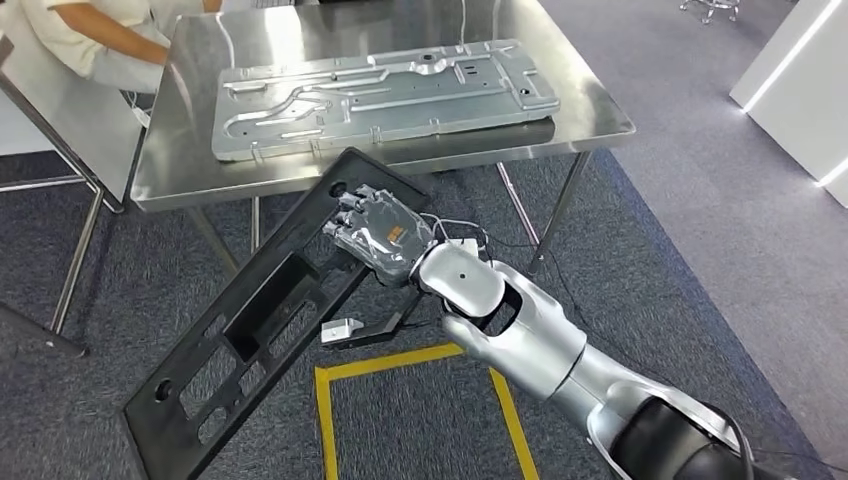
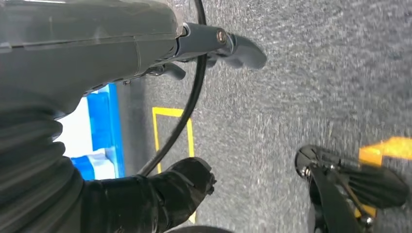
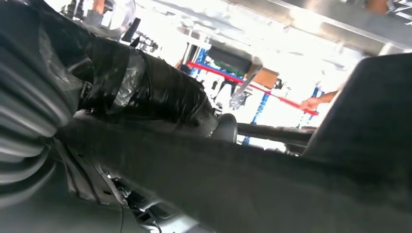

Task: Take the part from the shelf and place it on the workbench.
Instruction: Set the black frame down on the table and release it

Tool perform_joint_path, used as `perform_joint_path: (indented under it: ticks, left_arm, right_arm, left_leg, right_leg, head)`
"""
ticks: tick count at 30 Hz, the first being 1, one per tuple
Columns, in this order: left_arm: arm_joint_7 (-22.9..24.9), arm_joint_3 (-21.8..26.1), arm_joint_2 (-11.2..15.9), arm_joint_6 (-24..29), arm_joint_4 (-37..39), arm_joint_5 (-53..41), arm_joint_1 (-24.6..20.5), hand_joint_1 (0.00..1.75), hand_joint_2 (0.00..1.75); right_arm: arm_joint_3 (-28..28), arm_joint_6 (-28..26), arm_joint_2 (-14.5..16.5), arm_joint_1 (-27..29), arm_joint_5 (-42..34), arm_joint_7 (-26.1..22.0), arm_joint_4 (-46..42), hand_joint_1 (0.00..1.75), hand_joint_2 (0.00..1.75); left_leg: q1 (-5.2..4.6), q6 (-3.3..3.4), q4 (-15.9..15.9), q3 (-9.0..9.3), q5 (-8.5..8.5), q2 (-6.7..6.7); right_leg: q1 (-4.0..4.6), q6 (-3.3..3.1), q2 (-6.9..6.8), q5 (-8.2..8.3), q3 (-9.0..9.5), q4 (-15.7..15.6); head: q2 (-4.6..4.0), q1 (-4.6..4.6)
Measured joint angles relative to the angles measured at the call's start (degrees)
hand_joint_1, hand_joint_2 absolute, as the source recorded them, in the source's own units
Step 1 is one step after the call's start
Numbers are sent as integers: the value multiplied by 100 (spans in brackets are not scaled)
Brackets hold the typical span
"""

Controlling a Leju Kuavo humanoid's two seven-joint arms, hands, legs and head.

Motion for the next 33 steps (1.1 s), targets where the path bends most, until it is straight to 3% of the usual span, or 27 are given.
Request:
perform_joint_path:
  ticks: [3,5,6,8,10,13,14,16,19,20,21,22,24,25,26,28,30,31,33]
  left_arm:
    - [-2,0,9,-11,-1,2,-10,0,175]
    - [-1,1,16,-12,-1,3,-3,0,175]
    - [-1,2,23,-12,-1,3,6,0,175]
    - [-1,4,37,-11,1,4,37,0,175]
    - [-2,6,43,-13,4,5,52,0,175]
    - [3,8,42,-13,6,8,39,0,175]
    - [7,9,43,-12,6,9,40,0,175]
    - [11,10,47,-11,6,14,39,0,175]
    - [11,13,52,-10,6,24,23,0,175]
    - [11,14,52,-10,6,29,21,0,175]
    - [11,15,52,-10,6,34,22,0,175]
    - [13,17,51,-8,6,38,24,0,175]
    - [15,20,40,0,7,39,35,0,175]
    - [15,20,34,4,8,39,30,0,175]
    - [14,21,30,8,8,40,22,0,175]
    - [11,22,33,17,7,40,1,0,175]
    - [11,24,44,36,6,41,4,0,175]
    - [11,25,49,45,6,43,6,0,175]
    - [10,25,51,56,6,44,4,0,175]
  right_arm:
    - [1,4,8,-5,21,13,10,175,175]
    - [1,5,9,4,31,22,25,175,175]
    - [1,7,9,6,34,27,31,175,175]
    - [1,8,9,9,37,33,36,175,175]
    - [1,12,16,10,36,46,44,175,175]
    - [1,18,25,13,46,86,48,175,175]
    - [1,18,25,10,57,95,46,175,175]
    - [1,17,24,-3,77,103,46,175,175]
    - [1,27,23,-2,86,103,50,175,175]
    - [1,35,23,2,90,103,51,175,175]
    - [1,43,22,3,93,103,53,175,175]
    - [1,49,22,3,95,103,54,175,175]
    - [1,56,22,-3,96,104,56,175,175]
    - [1,61,23,-9,96,104,57,175,175]
    - [1,66,26,-12,96,104,55,175,175]
    - [1,76,37,-16,101,107,49,175,175]
    - [1,82,59,-16,109,111,46,175,175]
    - [1,85,78,-16,113,111,45,175,175]
    - [1,89,111,-10,112,112,48,175,175]
  left_leg:
    - [44,-85,857,-615,-405,58]
    - [80,-142,924,-848,-566,78]
    - [101,-171,717,-853,-460,84]
    - [147,-225,33,-744,117,36]
    - [148,-186,-366,-670,472,-13]
    - [126,-2,-402,-594,463,42]
    - [132,44,-423,-536,434,75]
    - [133,110,-455,-405,364,135]
    - [107,147,-462,-223,196,223]
    - [97,146,-462,-142,129,255]
    - [88,140,-462,-46,58,294]
    - [79,133,-465,60,-18,339]
    - [55,104,-485,248,-166,421]
    - [41,80,-511,311,-229,461]
    - [25,52,-524,380,-259,499]
    - [6,-23,-494,462,-224,545]
    - [20,-72,-198,387,-195,418]
    - [32,-85,73,242,-273,321]
    - [39,-111,705,-206,-591,186]
  right_leg:
    - [-29,-6,7,-144,176,-27]
    - [-51,37,37,-274,309,-7]
    - [-68,68,60,-350,384,15]
    - [-98,147,111,-517,514,85]
    - [-104,232,163,-654,548,151]
    - [-101,333,183,-696,535,263]
    - [-100,350,136,-673,484,399]
    - [-103,384,9,-717,153,945]
    - [-103,407,-59,-1087,-566,1815]
    - [-98,389,-62,-1135,-695,1851]
    - [-88,364,-72,-1057,-730,1707]
    - [-66,322,-114,-839,-683,1403]
    - [26,191,-331,-228,-532,692]
    - [67,136,-419,-35,-465,469]
    - [92,96,-451,55,-426,348]
    - [69,61,-335,17,-310,283]
    - [36,-7,-235,-20,-155,210]
    - [28,-40,-194,-56,-83,190]
    - [33,-85,-123,-151,13,180]
  head:
    - [0,-10]
    - [0,-10]
    - [0,-11]
    - [0,-10]
    - [0,-13]
    - [0,-14]
    - [0,-11]
    - [0,-5]
    - [0,-1]
    - [0,-1]
    - [0,-1]
    - [0,-1]
    - [0,-3]
    - [0,4]
    - [0,12]
    - [0,32]
    - [0,35]
    - [0,34]
    - [0,31]
